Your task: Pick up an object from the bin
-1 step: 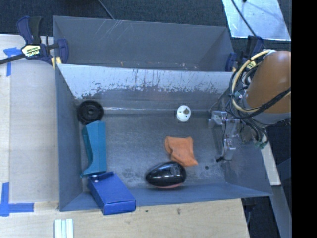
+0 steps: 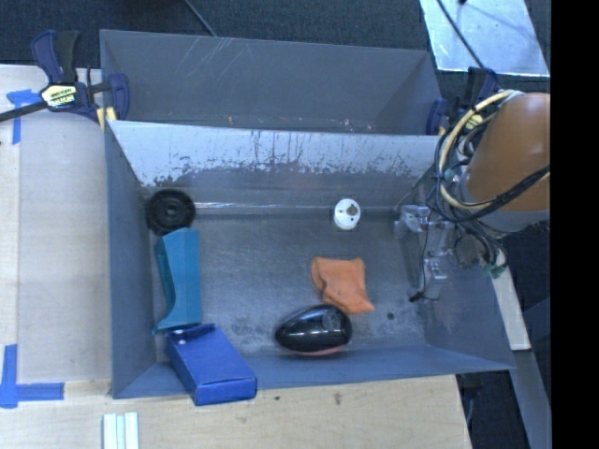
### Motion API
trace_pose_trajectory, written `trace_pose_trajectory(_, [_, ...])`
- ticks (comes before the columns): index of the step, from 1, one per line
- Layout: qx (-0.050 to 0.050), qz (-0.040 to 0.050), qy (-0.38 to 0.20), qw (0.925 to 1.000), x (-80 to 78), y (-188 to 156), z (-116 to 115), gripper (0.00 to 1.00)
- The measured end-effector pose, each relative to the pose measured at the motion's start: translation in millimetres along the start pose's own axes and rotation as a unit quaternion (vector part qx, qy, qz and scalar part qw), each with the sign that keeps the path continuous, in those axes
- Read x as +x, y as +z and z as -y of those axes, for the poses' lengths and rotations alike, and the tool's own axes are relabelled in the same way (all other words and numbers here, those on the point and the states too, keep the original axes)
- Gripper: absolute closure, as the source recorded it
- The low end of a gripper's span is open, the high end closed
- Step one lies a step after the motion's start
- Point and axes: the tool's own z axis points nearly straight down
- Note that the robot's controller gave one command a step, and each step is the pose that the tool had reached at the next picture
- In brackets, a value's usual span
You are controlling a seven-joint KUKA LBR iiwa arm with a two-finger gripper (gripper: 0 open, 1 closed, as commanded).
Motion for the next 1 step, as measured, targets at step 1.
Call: trace_pose_trajectory(1, [0.001, 0.0002, -0.007, 1.0, -1.5, 3.8, -3.4, 0.0])
